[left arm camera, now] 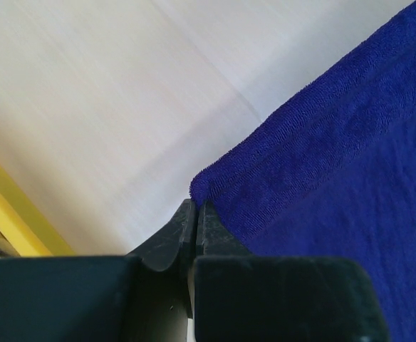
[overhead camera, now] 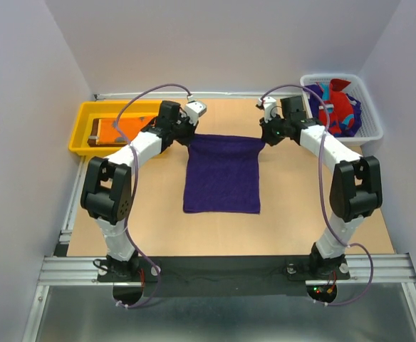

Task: Fold and stack the towels
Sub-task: Fold the towel

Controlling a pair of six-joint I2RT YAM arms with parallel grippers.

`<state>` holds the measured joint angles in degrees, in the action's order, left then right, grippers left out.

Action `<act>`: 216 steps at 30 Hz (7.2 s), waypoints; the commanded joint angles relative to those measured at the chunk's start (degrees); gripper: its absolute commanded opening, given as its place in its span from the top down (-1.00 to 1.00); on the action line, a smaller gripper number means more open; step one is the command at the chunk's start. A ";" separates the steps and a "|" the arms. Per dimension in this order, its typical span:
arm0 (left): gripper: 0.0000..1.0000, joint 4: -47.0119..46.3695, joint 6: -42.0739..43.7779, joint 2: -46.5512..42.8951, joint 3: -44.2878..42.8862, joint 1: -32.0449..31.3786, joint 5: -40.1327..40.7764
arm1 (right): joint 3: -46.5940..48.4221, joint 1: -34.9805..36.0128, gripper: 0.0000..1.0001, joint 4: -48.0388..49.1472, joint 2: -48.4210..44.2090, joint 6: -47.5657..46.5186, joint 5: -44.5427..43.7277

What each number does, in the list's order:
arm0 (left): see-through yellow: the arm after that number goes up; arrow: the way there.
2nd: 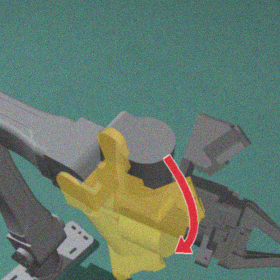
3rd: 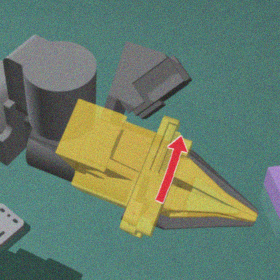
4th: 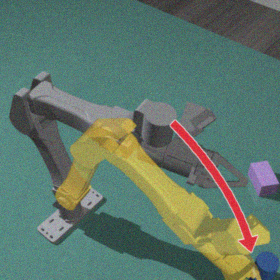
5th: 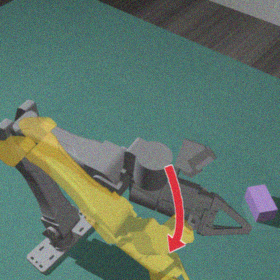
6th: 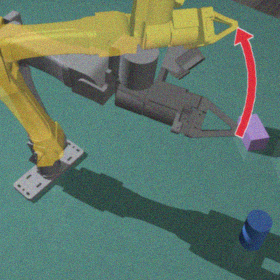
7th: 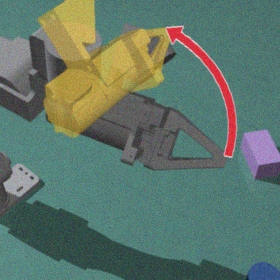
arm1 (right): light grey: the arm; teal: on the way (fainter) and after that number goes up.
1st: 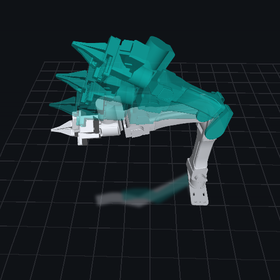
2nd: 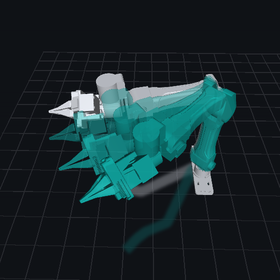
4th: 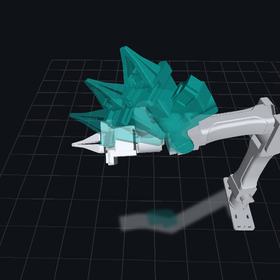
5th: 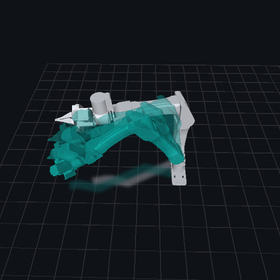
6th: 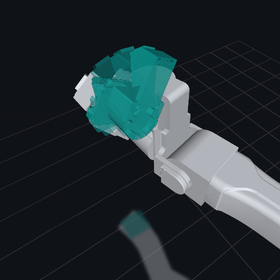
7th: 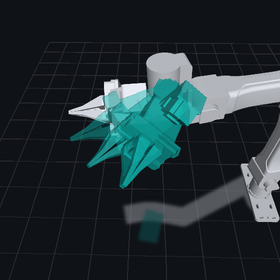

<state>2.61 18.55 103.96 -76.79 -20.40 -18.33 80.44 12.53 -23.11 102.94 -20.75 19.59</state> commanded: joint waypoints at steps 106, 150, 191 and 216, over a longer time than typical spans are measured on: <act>-0.01 -3.41 -68.38 -54.92 54.57 -14.58 7.95 | -50.74 12.34 0.17 22.59 -38.08 57.76 -8.62; 0.38 -2.79 -64.51 -37.42 48.76 -16.77 18.59 | -54.34 12.43 0.11 33.40 -33.24 56.61 0.01; 0.63 5.91 -63.37 -32.07 41.81 -23.72 25.36 | -55.57 12.51 0.11 35.95 -31.13 57.40 2.12; 0.94 10.13 -69.61 -35.85 51.12 -23.72 18.59 | -62.16 12.34 0.15 35.33 -32.09 65.66 -9.57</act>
<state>11.49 -49.47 67.61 -28.03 -43.90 1.89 20.05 24.84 11.62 71.90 42.41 14.90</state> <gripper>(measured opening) 0.094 0.426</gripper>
